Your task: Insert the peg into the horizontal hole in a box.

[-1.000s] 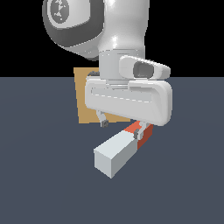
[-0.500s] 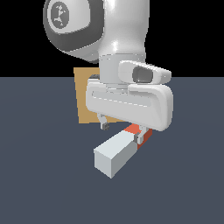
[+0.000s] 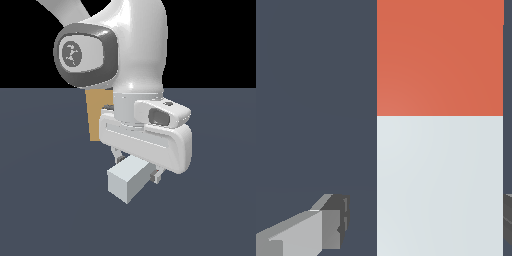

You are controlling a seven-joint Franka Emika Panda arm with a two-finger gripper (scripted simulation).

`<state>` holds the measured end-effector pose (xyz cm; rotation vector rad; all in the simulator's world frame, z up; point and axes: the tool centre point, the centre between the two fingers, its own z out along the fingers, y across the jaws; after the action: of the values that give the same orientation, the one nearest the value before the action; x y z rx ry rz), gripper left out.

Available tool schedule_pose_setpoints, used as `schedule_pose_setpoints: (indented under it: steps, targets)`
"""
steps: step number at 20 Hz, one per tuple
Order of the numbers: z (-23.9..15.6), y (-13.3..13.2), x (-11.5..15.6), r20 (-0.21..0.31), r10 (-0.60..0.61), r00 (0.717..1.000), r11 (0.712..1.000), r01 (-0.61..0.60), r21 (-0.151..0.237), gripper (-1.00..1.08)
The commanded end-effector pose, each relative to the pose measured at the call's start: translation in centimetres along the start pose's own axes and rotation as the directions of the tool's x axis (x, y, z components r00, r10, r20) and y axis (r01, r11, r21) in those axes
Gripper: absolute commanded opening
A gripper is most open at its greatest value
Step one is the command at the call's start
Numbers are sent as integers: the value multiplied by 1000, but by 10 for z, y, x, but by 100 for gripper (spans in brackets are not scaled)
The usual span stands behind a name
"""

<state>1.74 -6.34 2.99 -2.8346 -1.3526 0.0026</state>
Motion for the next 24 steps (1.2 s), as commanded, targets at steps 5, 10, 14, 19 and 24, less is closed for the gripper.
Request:
schedule_pose_setpoints:
  steps: [5, 10, 14, 19, 24]
  targets:
    - [6, 1, 1, -1, 1, 1000, 1000, -1, -1, -100]
    - [6, 1, 1, -1, 1, 1000, 1000, -1, -1, -100]
    - [6, 1, 0, -1, 1, 1000, 1000, -1, -1, -100]
    - [4, 1, 2, -1, -22, 1000, 1000, 22, -2, -100]
    - [-1, -1, 6, 0, -90, 996, 996, 90, -2, -100]
